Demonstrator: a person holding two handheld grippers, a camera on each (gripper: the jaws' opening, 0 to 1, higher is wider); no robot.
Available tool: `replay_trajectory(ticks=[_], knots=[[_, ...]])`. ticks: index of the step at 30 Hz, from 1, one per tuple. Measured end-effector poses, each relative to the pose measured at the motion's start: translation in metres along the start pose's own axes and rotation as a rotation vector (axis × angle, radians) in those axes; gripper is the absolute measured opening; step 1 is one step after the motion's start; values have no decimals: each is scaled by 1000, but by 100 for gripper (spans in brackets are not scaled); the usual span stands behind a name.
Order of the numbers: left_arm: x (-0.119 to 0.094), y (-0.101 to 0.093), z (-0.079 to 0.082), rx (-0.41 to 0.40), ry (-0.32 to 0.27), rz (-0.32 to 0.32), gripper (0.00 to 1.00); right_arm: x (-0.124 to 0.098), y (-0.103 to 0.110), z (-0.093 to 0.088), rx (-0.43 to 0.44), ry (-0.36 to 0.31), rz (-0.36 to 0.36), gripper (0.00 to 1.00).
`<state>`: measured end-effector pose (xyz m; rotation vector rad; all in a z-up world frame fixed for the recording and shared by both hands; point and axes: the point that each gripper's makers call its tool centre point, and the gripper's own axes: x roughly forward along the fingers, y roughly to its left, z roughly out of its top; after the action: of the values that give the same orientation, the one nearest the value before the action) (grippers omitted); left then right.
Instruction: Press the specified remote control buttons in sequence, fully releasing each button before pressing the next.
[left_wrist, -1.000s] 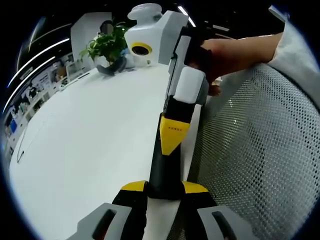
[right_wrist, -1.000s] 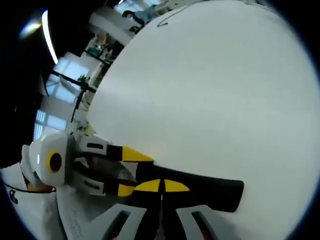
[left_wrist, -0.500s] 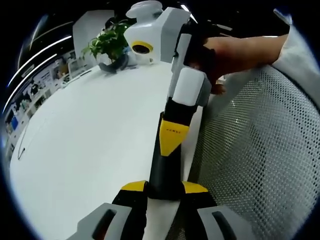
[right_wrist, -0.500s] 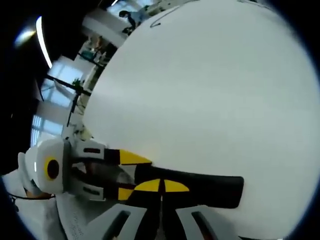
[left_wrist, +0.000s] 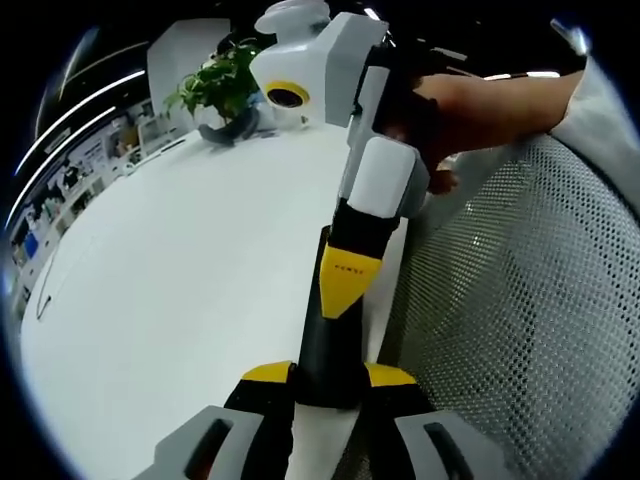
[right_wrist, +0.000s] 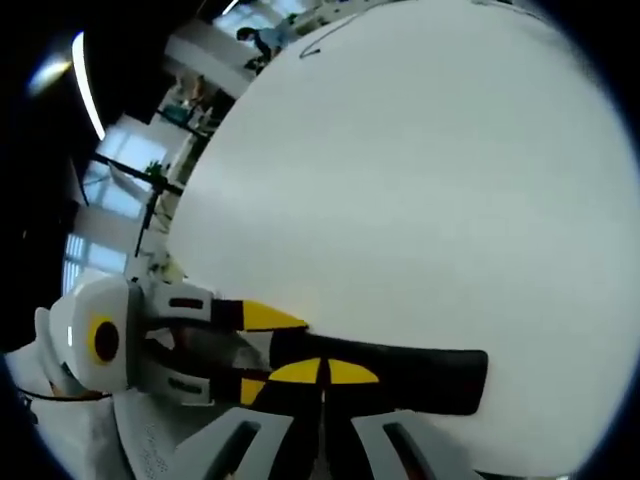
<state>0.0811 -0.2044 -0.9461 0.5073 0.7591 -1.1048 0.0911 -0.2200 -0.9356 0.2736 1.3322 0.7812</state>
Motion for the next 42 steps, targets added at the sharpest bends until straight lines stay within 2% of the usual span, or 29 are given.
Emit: replay_trajectory(ticks=[7,11,14,15,17,23,28,35,39,42], knots=[[0,0,0,-4,-4,1,25,-1,2,1,-50,10,-18,0],[0,0,0,-1,-9,-2,25,-4,3,5,-133,-13,-53,0],[0,0,0,-2,-8,-2,25,-13,15,18,-141,-99,2,0],[0,0,1,-4,-8,-1,25,-20,20,26,-141,-155,29,0],[1,0,1,-7,-10,0,25,-31,23,36,-134,-226,47,0],[0,0,1,-8,-12,1,25,-61,21,48,-180,-355,-22,0],[1,1,1,-7,-17,0,25,-91,22,58,-196,-492,-58,0],[0,1,1,-5,-15,-2,25,-119,10,55,-268,-579,-204,0],[0,1,1,1,-15,-10,25,-125,15,47,-269,-615,-174,10],[0,1,1,7,-14,-15,24,-133,15,50,-300,-658,-207,17]])
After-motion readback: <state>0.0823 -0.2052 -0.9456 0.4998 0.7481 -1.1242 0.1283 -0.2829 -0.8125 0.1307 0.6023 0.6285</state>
